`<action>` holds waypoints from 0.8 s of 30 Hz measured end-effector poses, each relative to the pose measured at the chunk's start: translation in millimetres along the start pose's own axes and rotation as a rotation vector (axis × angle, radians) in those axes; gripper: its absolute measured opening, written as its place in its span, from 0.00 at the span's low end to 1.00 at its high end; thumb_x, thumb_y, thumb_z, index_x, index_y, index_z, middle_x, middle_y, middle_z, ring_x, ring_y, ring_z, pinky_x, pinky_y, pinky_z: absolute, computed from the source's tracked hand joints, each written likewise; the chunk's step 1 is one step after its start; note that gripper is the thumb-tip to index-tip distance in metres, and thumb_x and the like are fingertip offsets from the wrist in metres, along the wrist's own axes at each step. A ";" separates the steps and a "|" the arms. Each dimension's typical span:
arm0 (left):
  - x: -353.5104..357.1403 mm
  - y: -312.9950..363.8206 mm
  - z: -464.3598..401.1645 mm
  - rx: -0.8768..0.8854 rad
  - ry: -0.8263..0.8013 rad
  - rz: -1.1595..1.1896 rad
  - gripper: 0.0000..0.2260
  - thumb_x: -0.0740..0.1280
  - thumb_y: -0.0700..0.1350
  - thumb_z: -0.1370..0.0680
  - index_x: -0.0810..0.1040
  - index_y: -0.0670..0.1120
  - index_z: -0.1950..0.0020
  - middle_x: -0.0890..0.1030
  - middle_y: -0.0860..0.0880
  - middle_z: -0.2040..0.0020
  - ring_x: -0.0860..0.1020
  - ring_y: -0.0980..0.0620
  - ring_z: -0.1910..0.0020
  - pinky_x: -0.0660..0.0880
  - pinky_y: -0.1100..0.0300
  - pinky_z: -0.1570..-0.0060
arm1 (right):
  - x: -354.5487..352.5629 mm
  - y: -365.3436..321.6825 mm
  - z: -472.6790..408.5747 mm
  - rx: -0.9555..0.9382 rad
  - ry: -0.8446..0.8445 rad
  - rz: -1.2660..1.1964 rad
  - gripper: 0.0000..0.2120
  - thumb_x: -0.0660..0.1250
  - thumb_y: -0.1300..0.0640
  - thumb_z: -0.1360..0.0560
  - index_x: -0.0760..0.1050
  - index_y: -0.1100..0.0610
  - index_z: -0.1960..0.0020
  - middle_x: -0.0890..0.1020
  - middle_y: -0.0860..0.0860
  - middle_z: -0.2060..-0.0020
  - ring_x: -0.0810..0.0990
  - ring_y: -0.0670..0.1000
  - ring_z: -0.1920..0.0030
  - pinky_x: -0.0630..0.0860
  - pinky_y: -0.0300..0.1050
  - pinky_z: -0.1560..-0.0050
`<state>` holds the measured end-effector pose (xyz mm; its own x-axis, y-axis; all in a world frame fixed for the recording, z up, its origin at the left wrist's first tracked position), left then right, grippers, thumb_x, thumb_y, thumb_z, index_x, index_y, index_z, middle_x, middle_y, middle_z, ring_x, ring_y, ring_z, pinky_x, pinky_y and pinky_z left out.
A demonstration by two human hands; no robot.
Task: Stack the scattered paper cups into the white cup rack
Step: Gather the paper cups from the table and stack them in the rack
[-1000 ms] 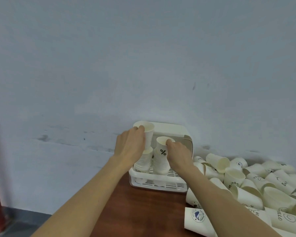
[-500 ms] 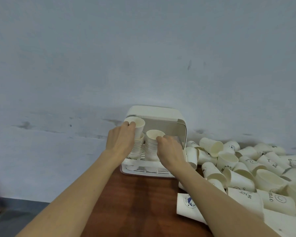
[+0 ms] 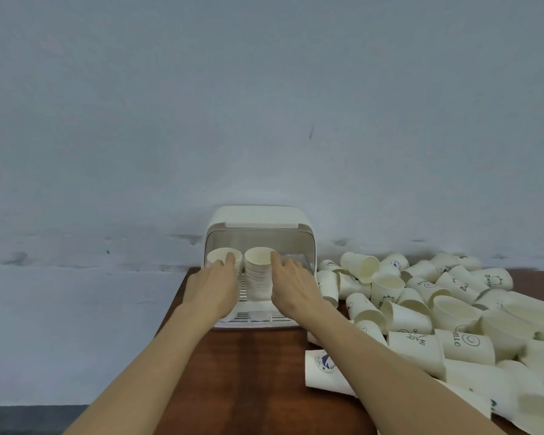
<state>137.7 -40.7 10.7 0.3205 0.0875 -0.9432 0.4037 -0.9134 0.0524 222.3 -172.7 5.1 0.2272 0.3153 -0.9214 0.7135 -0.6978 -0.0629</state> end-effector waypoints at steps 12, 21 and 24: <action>-0.2 63.5 71.3 0.131 0.016 0.233 0.15 0.58 0.46 0.21 0.68 0.48 0.34 0.74 0.48 0.39 0.76 0.43 0.45 0.74 0.48 0.52 | -39.7 32.4 77.0 0.023 0.048 0.007 0.13 0.59 0.65 0.27 0.67 0.60 0.42 0.75 0.58 0.47 0.73 0.60 0.46 0.64 0.47 0.56; -7.0 99.7 95.1 0.182 0.026 0.252 0.15 0.57 0.47 0.20 0.68 0.48 0.33 0.74 0.48 0.39 0.76 0.45 0.44 0.74 0.49 0.49 | -59.3 62.0 125.6 0.104 0.037 0.049 0.10 0.58 0.64 0.26 0.69 0.60 0.45 0.75 0.57 0.50 0.73 0.59 0.49 0.64 0.47 0.58; -10.5 110.3 99.0 0.198 0.030 0.240 0.16 0.57 0.47 0.20 0.68 0.48 0.32 0.73 0.49 0.38 0.76 0.46 0.43 0.74 0.50 0.49 | -66.2 73.6 135.7 0.144 0.039 0.013 0.08 0.57 0.64 0.26 0.70 0.60 0.48 0.76 0.57 0.52 0.74 0.59 0.50 0.71 0.50 0.55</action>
<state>94.0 -181.8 -6.0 0.4125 -0.1307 -0.9015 0.1397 -0.9689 0.2044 169.8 -332.2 9.4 0.2631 0.3282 -0.9072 0.6086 -0.7861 -0.1079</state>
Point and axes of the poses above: each hand's wrist, its own z-axis away from the middle knuckle, its own x-axis out of the palm, y = z × x, the point moved 1 cm from there along -z, towards the middle knuckle
